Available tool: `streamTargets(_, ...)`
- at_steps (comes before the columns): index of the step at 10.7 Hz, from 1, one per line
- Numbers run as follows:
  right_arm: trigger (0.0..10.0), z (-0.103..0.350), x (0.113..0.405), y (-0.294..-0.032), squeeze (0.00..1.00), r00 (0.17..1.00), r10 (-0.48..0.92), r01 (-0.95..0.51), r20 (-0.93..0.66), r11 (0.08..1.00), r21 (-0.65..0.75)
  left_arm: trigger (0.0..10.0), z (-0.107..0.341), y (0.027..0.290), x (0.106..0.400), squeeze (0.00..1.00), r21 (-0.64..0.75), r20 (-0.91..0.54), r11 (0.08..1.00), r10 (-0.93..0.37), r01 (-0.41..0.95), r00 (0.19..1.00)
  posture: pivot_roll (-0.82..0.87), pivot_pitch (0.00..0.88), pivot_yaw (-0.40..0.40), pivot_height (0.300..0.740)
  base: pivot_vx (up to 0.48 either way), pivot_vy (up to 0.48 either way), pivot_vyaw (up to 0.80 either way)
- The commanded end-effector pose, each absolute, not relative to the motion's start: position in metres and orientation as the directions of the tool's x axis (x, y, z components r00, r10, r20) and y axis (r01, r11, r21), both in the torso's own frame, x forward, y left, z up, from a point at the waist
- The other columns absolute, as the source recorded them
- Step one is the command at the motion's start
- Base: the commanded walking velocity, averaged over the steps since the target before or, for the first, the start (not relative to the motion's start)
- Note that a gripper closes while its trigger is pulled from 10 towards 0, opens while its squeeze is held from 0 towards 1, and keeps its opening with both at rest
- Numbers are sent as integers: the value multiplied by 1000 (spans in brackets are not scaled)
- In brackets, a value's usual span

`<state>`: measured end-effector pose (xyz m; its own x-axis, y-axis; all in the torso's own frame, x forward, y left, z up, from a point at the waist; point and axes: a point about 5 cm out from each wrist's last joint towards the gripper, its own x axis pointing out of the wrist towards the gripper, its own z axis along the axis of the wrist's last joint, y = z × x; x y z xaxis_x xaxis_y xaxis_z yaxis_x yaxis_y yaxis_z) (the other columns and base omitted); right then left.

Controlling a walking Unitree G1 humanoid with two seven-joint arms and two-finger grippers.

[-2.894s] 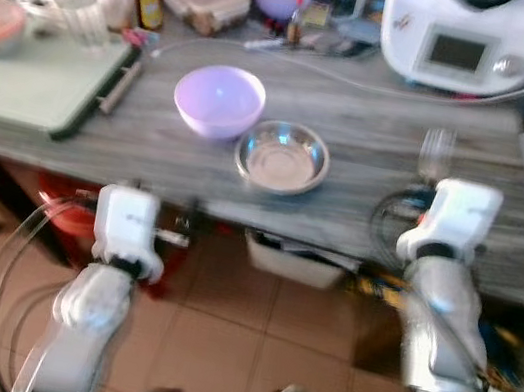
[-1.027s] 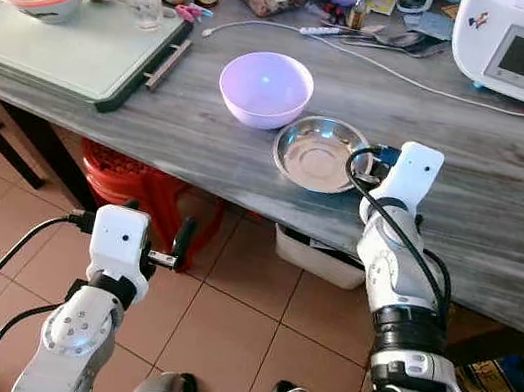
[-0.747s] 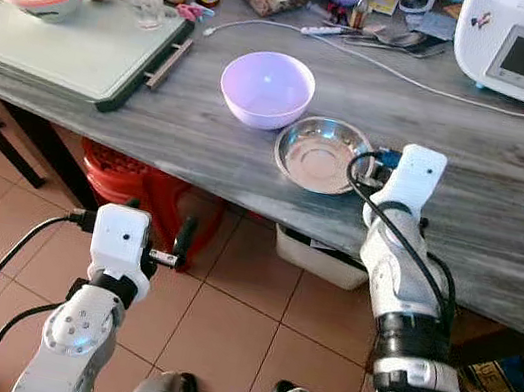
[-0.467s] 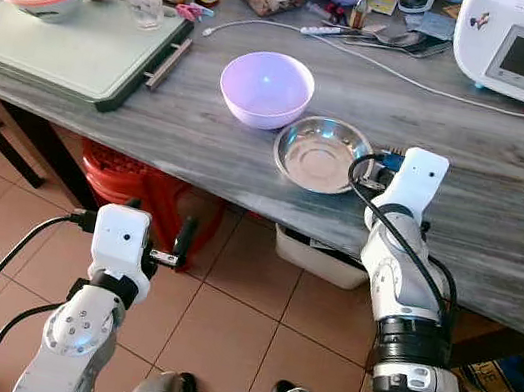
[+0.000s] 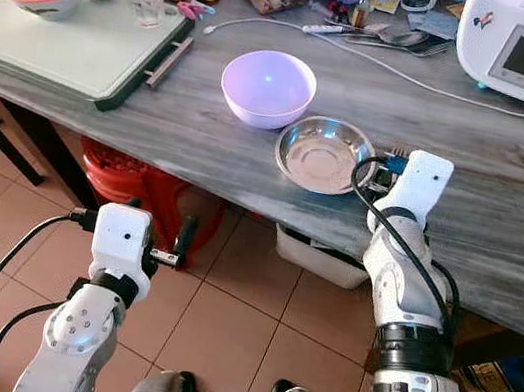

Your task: Setting the table

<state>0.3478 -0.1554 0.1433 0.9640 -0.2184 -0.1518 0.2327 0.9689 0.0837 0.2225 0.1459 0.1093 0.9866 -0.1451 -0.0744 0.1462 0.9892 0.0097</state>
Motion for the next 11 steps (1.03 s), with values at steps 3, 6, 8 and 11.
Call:
streamTargets(3, 10000, 136, 341, -154, 1000, 970, -196, 214, -146, 970, 119, 10000, 107, 147, 223, 0, 14, -84, 989, -146, 147, 986, 52, 205, 71, 740, 0, 0, 0)
streamTargets(6, 10000, 148, 343, -152, 0, 981, -181, 190, -67, 964, 188, 10000, 107, 146, 223, 0, 13, -83, 989, -147, 149, 986, 54, 201, 70, 740, 0, 0, 0)
streamTargets(8, 10000, 153, 343, -153, 0, 985, -172, 174, -31, 964, 202, 10000, 107, 147, 223, 0, 19, -78, 989, -143, 145, 987, 57, 195, 70, 740, 0, 0, 0)
streamTargets(11, 10000, 162, 332, -169, 0, 981, -176, 174, 76, 984, 27, 10000, 109, 150, 222, 0, 27, -64, 992, -125, 127, 990, 57, 185, 62, 740, 0, 0, 0)
